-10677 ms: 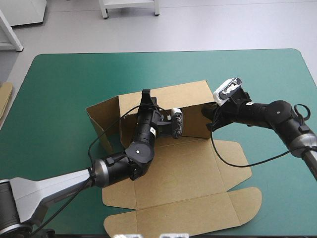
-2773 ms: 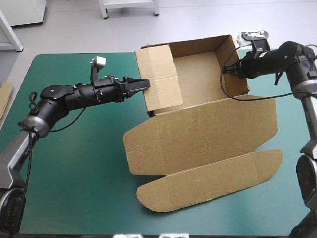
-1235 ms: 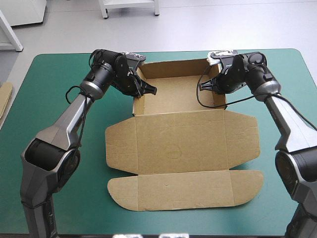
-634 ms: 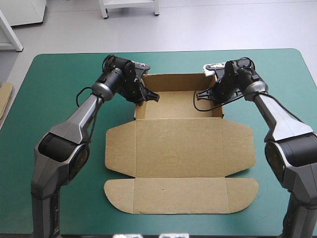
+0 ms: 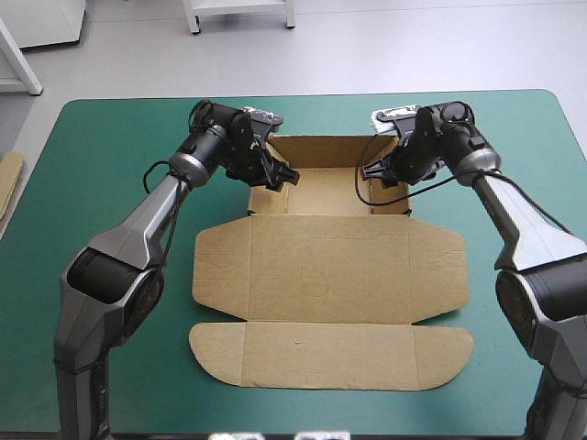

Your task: Fold the box

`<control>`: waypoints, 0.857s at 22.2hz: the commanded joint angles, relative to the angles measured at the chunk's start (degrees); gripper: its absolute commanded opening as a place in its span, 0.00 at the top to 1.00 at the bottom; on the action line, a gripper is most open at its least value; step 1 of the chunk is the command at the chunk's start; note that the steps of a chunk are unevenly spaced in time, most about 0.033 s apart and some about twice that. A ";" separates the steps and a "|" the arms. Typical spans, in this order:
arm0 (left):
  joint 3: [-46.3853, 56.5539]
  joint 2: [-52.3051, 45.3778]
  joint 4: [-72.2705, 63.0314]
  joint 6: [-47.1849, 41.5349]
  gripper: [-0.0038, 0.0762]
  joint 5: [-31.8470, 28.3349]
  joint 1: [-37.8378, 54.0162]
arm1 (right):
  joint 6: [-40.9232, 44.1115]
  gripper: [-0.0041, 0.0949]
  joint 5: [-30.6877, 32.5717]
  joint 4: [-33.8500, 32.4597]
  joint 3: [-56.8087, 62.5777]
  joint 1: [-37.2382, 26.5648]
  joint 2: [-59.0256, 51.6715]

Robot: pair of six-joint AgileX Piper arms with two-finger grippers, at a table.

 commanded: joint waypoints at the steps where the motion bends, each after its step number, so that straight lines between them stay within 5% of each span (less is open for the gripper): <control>1: -1.84 -8.25 -0.18 -0.03 0.37 -2.94 -0.36 | 0.38 0.46 -0.85 -1.72 -2.54 0.06 -6.18; 11: -1.23 -23.05 2.27 3.06 0.41 5.58 -0.36 | 1.03 0.46 5.88 -3.20 -2.54 0.06 -14.77; 15: 9.83 -32.82 3.58 3.20 0.43 4.31 -0.36 | 2.36 0.42 2.93 -3.20 -2.54 0.06 -13.57; 19: 29.45 -44.13 4.11 1.45 0.43 -3.27 -0.36 | 3.19 0.41 -0.23 -3.20 -2.54 -0.21 -9.09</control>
